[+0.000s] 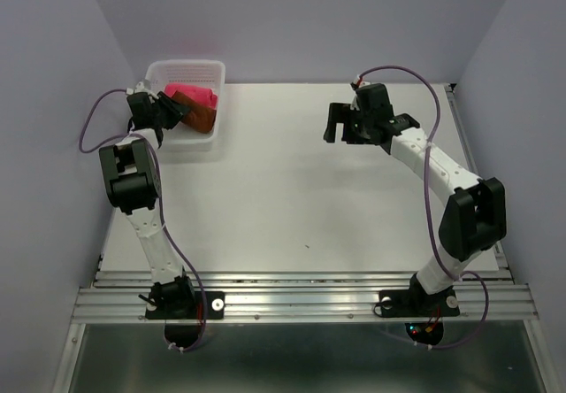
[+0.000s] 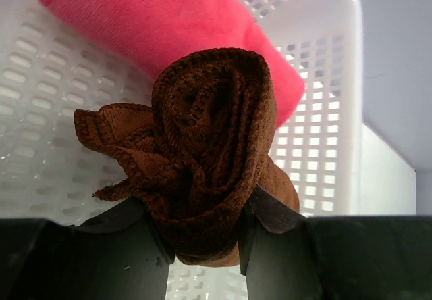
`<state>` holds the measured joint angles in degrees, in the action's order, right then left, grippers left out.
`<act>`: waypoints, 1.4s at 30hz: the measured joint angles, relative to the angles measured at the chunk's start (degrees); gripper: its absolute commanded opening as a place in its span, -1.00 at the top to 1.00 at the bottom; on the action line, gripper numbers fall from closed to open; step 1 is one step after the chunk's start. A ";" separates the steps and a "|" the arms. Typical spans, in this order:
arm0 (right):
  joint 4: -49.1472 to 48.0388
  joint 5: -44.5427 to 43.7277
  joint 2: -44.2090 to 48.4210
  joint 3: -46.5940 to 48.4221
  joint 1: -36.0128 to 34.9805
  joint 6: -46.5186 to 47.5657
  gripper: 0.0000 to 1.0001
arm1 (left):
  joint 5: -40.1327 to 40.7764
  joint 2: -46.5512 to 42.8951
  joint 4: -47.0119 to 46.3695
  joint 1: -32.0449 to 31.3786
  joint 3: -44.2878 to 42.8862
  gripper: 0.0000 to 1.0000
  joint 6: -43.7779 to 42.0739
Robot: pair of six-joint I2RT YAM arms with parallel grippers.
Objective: Roll the towels
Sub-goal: Place the rolled towel into the container
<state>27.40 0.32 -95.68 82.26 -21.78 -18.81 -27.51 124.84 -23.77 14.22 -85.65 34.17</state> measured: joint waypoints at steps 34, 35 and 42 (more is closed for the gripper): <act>0.00 0.59 -1.20 0.96 0.11 0.04 -1.00 | 12.66 3.80 17.68 0.85 -8.00 -0.44 3.58; 0.00 0.61 -1.20 0.96 0.11 0.04 -1.00 | 12.79 3.80 18.16 0.85 -8.24 -0.44 3.61; 0.00 1.05 -1.09 0.96 0.11 0.33 -1.00 | 13.29 2.19 21.49 0.85 -8.44 -0.67 3.91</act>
<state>27.40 1.37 -96.77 83.22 -21.67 -18.48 -14.22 127.02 -2.28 15.07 -94.08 38.09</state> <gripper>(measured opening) 0.998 0.724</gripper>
